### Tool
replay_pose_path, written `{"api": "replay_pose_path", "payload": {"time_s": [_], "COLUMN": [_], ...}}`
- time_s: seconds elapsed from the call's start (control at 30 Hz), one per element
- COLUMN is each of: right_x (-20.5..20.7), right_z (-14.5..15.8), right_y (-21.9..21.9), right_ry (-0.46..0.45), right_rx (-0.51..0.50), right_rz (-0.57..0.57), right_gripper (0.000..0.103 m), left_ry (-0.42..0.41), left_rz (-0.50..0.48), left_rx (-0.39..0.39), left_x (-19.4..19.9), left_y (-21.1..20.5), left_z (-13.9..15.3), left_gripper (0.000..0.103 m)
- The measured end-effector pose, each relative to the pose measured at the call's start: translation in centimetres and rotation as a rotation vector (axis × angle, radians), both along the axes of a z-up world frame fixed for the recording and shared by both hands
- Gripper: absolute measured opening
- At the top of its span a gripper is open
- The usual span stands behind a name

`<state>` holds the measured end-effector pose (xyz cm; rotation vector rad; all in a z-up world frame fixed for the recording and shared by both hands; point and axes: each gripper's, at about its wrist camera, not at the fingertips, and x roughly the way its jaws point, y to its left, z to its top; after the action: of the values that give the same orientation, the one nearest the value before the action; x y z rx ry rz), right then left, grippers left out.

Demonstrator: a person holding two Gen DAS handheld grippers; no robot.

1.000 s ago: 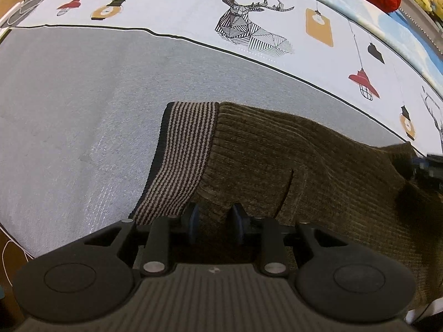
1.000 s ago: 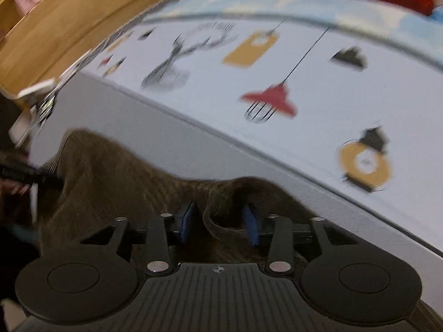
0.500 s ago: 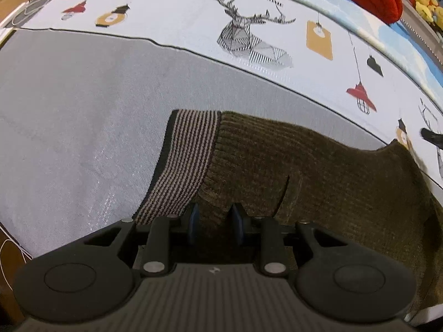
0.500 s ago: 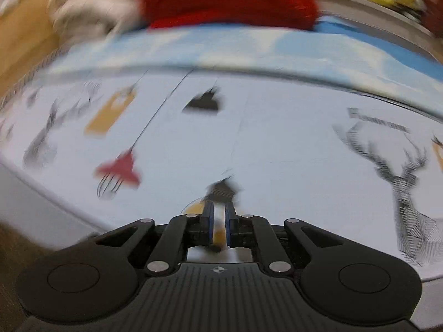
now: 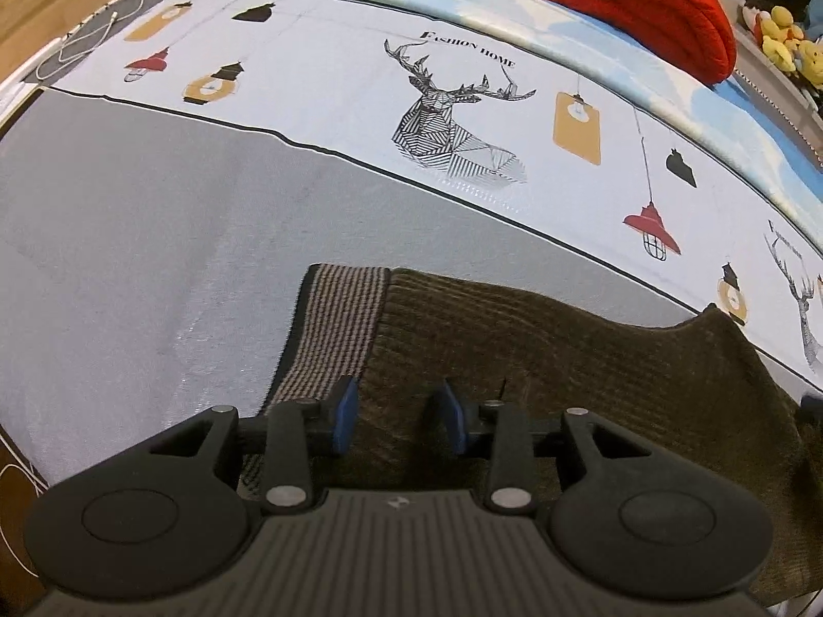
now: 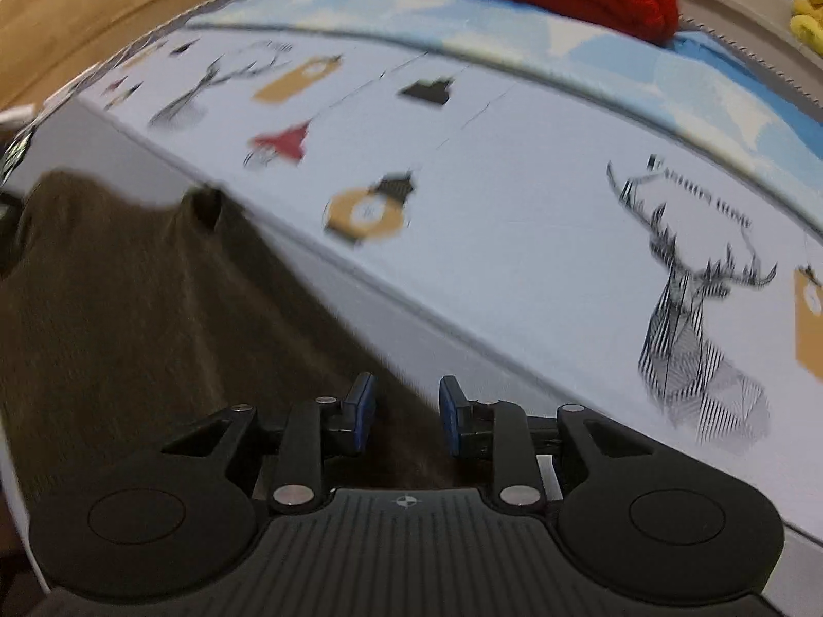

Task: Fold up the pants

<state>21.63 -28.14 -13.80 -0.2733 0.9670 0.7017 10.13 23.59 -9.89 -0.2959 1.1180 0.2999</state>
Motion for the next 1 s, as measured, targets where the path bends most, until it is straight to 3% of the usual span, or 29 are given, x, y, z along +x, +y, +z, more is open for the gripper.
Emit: {"api": "replay_pose_path", "payload": {"time_s": [0.1, 0.3, 0.33, 0.37, 0.4, 0.53, 0.6, 0.7, 0.9, 1.0], "right_x": [-1.4, -1.5, -1.7, -1.7, -1.5, 0.7, 0.4, 0.5, -1.6, -2.9], "right_z": [-0.4, -1.3, -1.3, -1.2, -0.8, 1.2, 0.7, 0.5, 2.4, 2.4], "right_y": [-0.5, 0.3, 0.4, 0.5, 0.5, -2.3, -2.5, -4.7, -11.2, -15.6], "right_ry": [-0.017, -0.084, -0.084, -0.074, -0.071, -0.109, -0.206, -0.151, -0.170, -0.193], "right_rx": [-0.043, -0.119, -0.121, -0.117, -0.110, 0.002, -0.119, -0.084, 0.046, 0.037], "right_rz": [0.046, 0.072, 0.091, 0.111, 0.114, -0.077, -0.144, -0.218, -0.351, -0.489], "right_gripper": [0.037, 0.037, 0.033, 0.014, 0.009, 0.006, 0.002, 0.003, 0.003, 0.003], "left_ry": [0.003, 0.009, 0.010, 0.011, 0.011, 0.004, 0.004, 0.004, -0.003, -0.004], "left_rz": [-0.004, -0.033, -0.037, -0.039, -0.039, -0.039, -0.048, -0.069, -0.107, -0.126], "left_rx": [-0.004, 0.002, 0.003, 0.006, 0.008, 0.007, 0.006, -0.001, -0.016, -0.023], "left_x": [0.4, 1.0, 1.0, 1.1, 1.1, 1.2, 1.3, 1.6, 2.4, 2.9], "left_y": [-0.5, -2.0, -2.2, -2.4, -2.5, -2.7, -3.1, -3.8, -5.7, -6.9], "left_z": [-0.1, -0.2, -0.2, -0.2, -0.2, 0.0, 0.0, -0.1, 0.0, -0.1], "left_gripper": [0.040, 0.040, 0.040, 0.040, 0.040, 0.040, 0.040, 0.040, 0.042, 0.042]}}
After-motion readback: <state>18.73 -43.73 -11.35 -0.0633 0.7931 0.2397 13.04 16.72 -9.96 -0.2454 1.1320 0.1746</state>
